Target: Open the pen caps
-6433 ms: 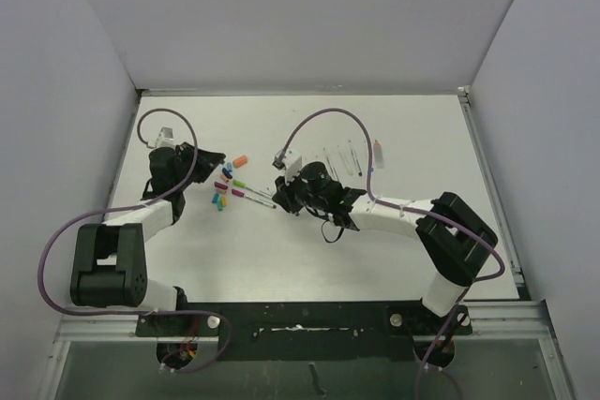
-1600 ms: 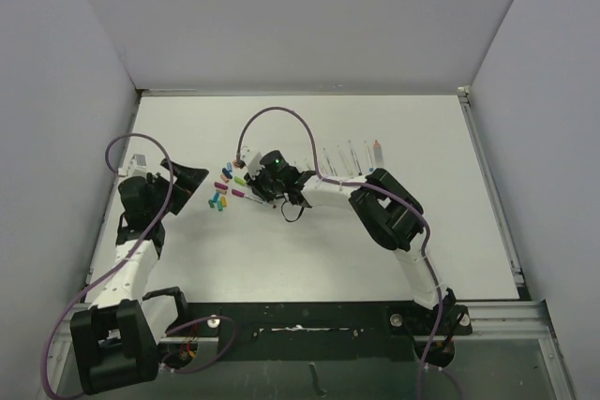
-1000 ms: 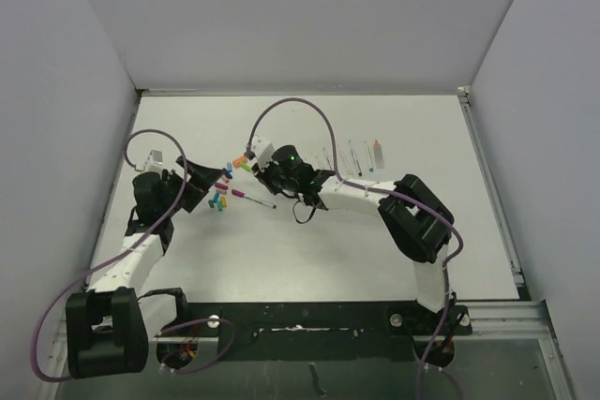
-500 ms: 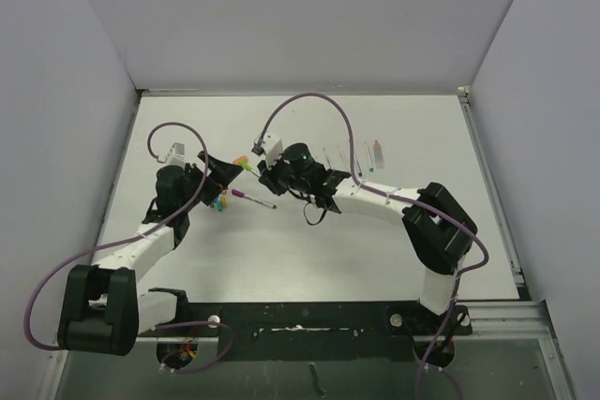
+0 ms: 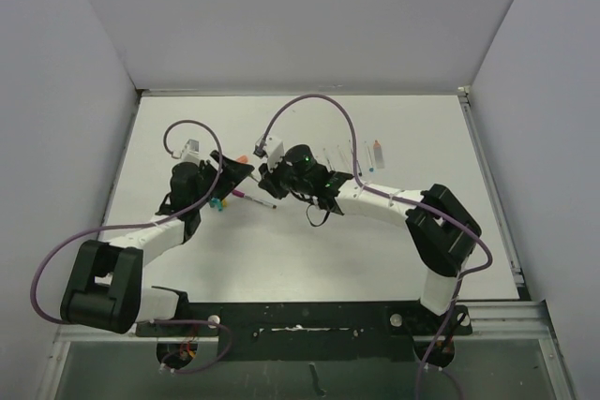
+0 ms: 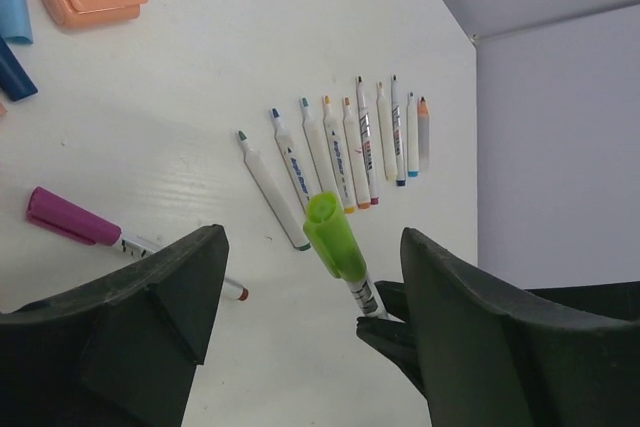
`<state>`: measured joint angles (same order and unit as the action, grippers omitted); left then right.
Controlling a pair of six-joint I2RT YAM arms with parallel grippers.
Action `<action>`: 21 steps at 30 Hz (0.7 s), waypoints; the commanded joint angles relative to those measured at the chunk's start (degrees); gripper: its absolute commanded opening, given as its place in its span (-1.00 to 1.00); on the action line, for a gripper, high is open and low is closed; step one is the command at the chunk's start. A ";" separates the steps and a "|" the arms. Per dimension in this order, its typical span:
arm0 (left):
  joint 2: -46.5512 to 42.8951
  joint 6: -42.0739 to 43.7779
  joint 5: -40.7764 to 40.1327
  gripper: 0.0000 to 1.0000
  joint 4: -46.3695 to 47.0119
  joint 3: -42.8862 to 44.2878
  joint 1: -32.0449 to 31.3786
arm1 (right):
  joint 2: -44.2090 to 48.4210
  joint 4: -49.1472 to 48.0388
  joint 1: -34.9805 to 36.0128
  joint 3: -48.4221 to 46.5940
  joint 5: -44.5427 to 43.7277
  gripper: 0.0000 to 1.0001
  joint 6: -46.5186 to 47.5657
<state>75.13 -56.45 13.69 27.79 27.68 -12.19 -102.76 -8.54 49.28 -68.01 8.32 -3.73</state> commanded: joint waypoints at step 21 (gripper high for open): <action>2.99 -1.30 0.56 -0.91 9.71 2.69 -1.35 | 2.14 -3.95 0.39 -0.98 2.33 -1.00 -1.00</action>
<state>77.49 -58.85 14.17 34.20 28.45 -13.34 -102.63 -8.86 49.28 -68.01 9.76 -4.40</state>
